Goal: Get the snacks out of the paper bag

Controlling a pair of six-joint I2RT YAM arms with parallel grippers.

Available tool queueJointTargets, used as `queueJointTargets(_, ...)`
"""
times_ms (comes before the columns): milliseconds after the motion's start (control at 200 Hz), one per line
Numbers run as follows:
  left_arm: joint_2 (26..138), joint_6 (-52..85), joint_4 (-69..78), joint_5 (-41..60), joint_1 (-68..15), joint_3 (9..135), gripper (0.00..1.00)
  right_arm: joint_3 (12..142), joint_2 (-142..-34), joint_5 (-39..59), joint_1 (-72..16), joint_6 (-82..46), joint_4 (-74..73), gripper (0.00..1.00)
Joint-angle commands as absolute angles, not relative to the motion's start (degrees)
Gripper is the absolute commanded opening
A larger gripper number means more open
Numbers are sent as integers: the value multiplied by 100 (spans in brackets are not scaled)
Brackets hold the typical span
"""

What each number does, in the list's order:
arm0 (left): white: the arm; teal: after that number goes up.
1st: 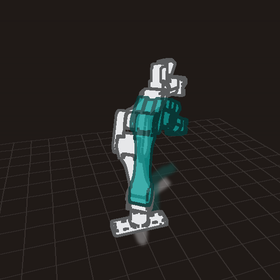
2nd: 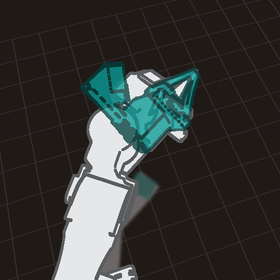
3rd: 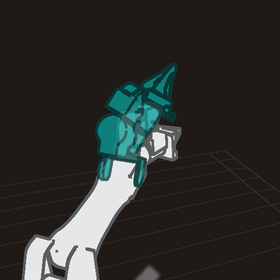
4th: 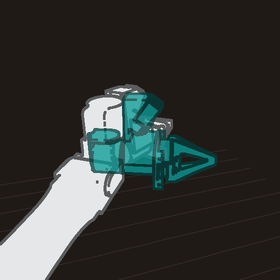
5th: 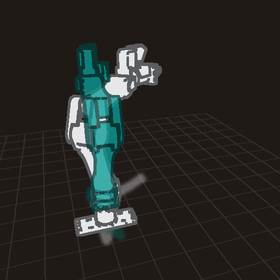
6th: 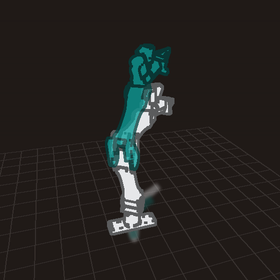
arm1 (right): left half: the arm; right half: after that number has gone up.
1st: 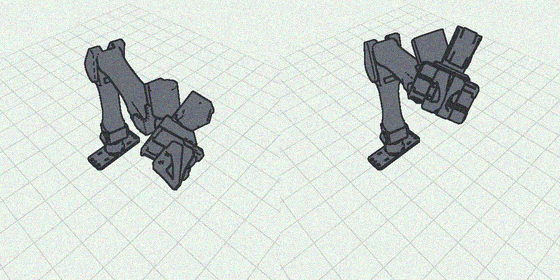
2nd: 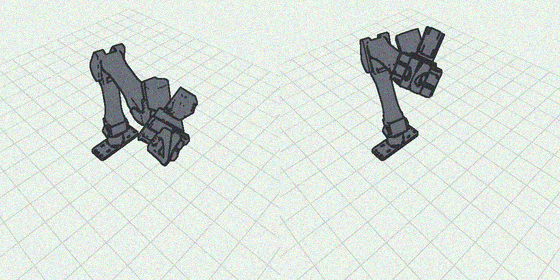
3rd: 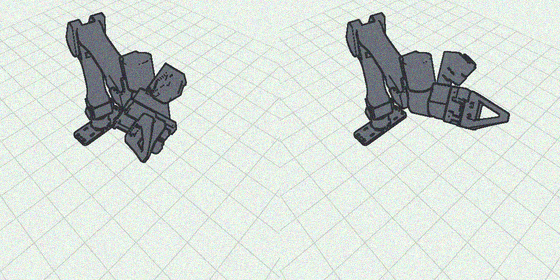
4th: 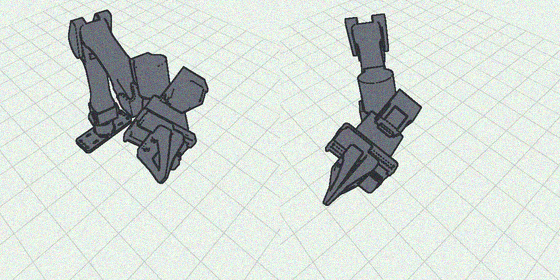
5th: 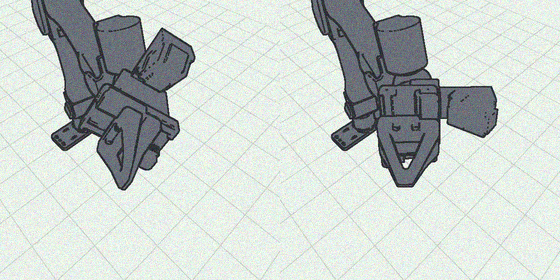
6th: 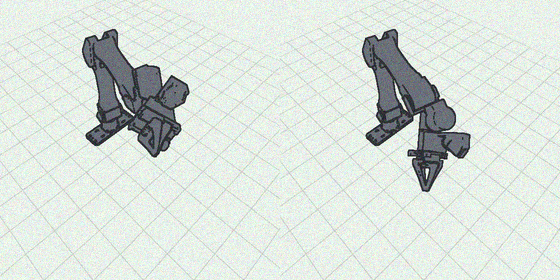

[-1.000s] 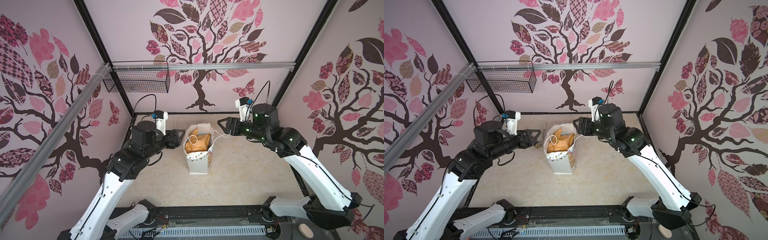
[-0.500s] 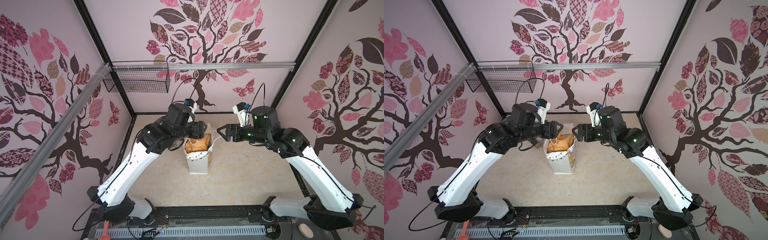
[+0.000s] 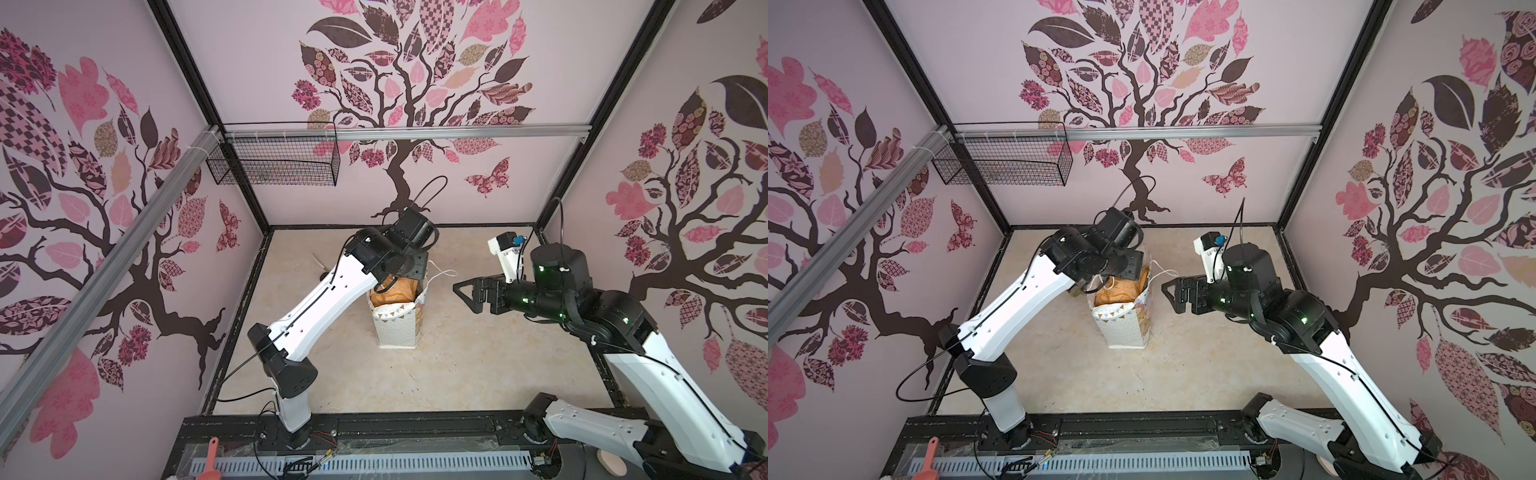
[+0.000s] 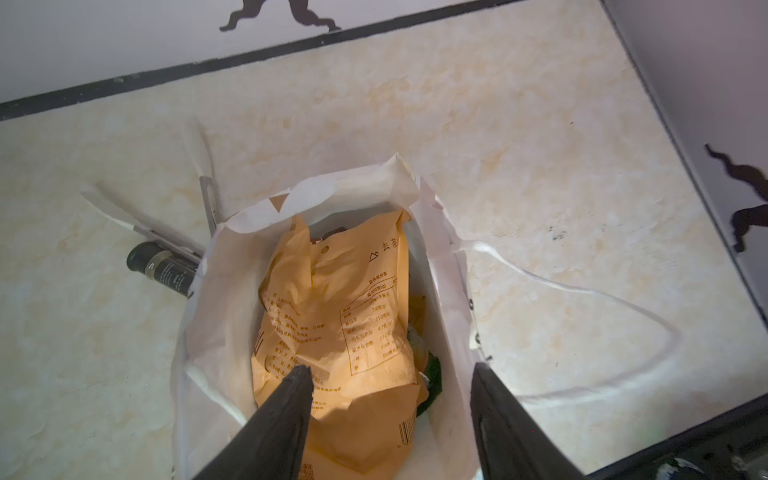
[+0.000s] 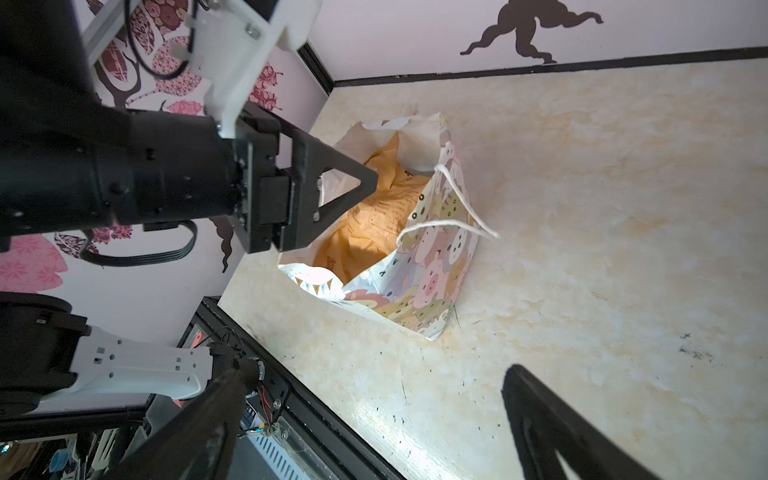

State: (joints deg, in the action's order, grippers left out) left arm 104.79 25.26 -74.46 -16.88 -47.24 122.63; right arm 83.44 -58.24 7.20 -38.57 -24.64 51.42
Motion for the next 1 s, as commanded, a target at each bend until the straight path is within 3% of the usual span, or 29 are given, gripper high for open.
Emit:
queueJointTargets(0,10543,2426,-7651,-1853,-4661,12166,59,8282,-5681,686,-3899,-2588,5212,100)
queueJointTargets(400,10474,2540,-7084,-1389,-4400,10804,56,8367,-5649,669,-3888,-2667,5300,100)
queueJointTargets(790,10645,2516,-7086,-1154,-4388,10340,65,8367,-5737,734,-3889,-2706,5347,99)
queueJointTargets(890,10722,2501,-7096,-1125,-4388,10353,56,8407,-5765,755,-3890,-2696,5369,99)
queueJointTargets(995,10715,2500,-7096,-1069,-4392,10428,37,8442,-5770,735,-3896,-2705,5379,100)
